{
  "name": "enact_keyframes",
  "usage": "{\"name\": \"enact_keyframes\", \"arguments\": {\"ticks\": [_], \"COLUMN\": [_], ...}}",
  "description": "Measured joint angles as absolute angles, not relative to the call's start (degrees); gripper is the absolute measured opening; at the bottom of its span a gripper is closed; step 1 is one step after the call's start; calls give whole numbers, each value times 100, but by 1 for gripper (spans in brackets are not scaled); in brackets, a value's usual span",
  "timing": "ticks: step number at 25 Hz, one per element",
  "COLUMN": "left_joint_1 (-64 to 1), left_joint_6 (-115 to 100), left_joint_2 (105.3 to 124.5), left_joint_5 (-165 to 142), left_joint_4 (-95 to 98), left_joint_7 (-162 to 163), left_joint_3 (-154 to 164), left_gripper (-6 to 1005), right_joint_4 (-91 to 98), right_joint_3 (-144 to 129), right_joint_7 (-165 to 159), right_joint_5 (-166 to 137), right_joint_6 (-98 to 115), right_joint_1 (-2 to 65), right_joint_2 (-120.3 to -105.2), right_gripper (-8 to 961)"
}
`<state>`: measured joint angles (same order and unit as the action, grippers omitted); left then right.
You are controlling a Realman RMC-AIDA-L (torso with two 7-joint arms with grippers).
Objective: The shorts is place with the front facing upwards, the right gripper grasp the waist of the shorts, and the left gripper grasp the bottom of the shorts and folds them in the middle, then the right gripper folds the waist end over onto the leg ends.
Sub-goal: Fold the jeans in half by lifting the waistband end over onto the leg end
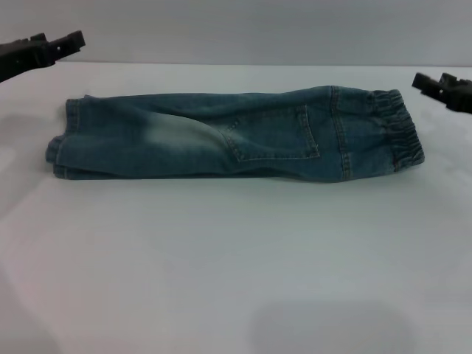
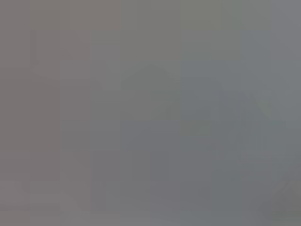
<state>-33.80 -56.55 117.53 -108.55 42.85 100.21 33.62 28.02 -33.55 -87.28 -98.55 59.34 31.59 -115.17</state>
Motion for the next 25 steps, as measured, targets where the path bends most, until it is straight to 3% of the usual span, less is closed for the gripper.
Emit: {"name": "enact_keyframes", "arguments": {"ticks": [5,8,17,25], "left_joint_1": [-3211,-3156,-3120,-3093], "left_joint_6": [-6113,-6280,-6424,-6409], "left_joint_2": [11763,11762,11766,11768], "left_joint_5": [-10067,-9893,-9849,-9836], "left_joint_4": [4113,4056,3907,3623], "left_joint_7": [9428,9267,9207,9020], "left_joint_3": [3365,3366,3366,3324], "left_gripper": [743,813,813,813], "right_joint_4": [3171,3746,4391,4332], "right_joint_3": [-3368,-3370,-3651,-3993], "right_joint_7": [-10426,-11463,-12838,-13064], "right_joint_5": [-10800,-11943,-14799,-15562], "right_joint_6": [7335,7875,8207,7968], "right_joint_1": [3344,3640,4689,5065], "right_joint_2": [-10910,-10759,-10627,-10783], "right_gripper": [644,644,643,643]}}
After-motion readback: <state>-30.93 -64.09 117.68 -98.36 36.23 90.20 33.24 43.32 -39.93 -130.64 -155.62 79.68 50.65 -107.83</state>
